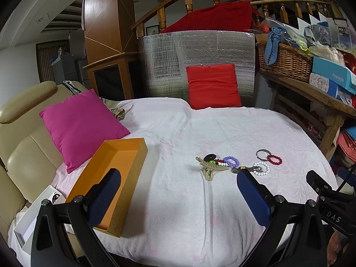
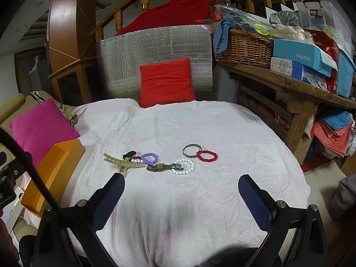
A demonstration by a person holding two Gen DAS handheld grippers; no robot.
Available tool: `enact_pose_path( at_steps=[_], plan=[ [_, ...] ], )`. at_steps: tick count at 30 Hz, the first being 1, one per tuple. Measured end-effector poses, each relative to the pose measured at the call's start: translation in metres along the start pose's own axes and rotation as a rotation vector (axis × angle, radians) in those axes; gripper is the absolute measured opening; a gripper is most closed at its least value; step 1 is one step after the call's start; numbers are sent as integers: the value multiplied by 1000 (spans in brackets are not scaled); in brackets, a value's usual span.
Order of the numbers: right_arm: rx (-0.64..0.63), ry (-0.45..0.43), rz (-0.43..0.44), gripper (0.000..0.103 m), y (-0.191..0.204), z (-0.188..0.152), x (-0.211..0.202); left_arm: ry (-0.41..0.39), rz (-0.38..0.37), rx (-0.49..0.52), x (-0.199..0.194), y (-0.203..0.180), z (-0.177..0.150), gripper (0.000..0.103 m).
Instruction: Organize jewelry
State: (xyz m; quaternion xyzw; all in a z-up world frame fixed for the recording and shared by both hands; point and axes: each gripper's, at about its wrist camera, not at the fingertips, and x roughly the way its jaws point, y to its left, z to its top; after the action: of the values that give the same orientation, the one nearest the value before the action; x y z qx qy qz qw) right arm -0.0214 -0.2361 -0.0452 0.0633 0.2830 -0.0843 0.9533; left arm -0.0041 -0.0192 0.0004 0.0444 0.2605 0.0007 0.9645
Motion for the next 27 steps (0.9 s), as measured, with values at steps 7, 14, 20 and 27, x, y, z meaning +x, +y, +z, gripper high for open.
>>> enact_pose_path(
  at_steps=[7, 14, 20, 27],
  plan=[
    [6, 10, 3, 103, 0, -1, 2, -1, 3, 3, 0, 1, -2, 103],
    [10, 13, 4, 103, -2, -2, 3, 4, 5, 10, 1, -1, -1, 103],
    [13, 19, 3, 103, -3, -3, 7, 8, 7, 15, 4, -2, 0, 103],
    [19, 24, 1, 103, -5, -4, 13, 20, 12, 20, 10, -3, -2, 103]
  ],
)
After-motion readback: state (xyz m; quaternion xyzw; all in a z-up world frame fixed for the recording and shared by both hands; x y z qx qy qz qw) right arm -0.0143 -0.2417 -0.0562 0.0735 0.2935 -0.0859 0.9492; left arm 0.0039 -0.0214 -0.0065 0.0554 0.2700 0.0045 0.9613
